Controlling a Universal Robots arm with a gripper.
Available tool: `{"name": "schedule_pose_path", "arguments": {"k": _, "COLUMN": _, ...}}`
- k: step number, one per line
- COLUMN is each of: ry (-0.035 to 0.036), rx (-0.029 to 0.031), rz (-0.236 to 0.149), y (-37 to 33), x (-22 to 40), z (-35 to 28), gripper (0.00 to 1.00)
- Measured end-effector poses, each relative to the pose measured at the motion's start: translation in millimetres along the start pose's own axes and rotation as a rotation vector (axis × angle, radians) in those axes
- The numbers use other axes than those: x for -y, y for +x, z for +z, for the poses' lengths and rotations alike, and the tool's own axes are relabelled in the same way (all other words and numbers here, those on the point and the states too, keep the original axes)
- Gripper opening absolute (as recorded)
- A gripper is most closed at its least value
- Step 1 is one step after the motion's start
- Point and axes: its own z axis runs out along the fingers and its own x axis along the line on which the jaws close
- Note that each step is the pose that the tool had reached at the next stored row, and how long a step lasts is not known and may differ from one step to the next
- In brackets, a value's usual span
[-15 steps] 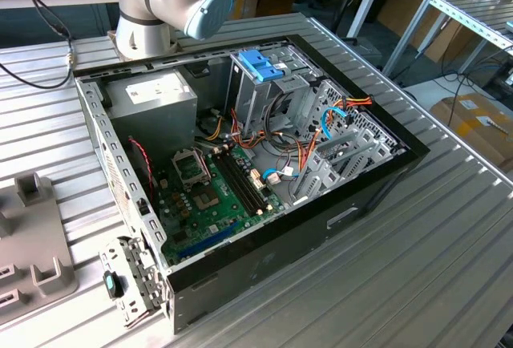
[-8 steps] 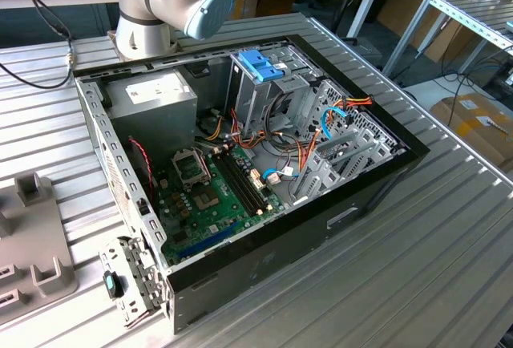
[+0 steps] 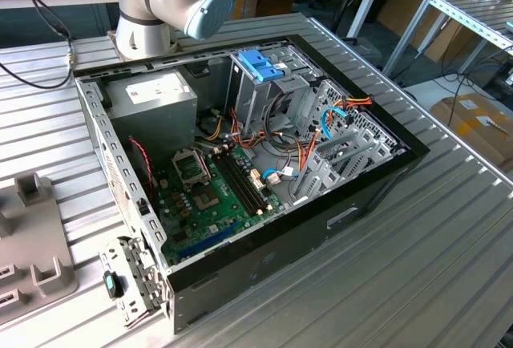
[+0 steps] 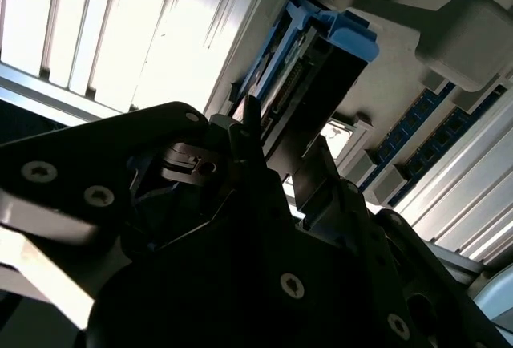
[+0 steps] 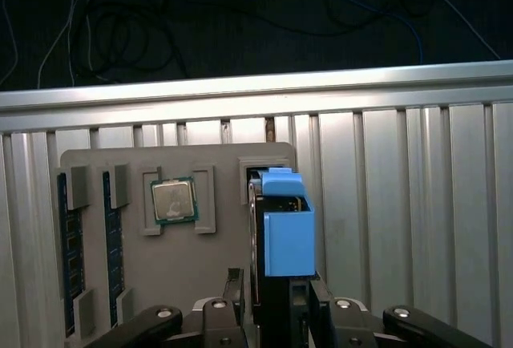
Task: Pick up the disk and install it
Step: 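Pick up the disk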
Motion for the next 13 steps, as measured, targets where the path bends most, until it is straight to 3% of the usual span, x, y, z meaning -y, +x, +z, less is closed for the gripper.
{"name": "schedule_pose_path", "arguments": {"k": 11, "ry": 0.0001, "rx": 0.0001, "rz": 0.000, "y": 0.0, "x": 0.0, "z": 0.3, "gripper": 0.43}}
{"name": "schedule_pose_path", "arguments": {"k": 13, "ry": 0.0001, "rx": 0.0001, "rz": 0.000, "y": 0.0, "x": 0.0, "z": 0.3, "gripper": 0.35}}
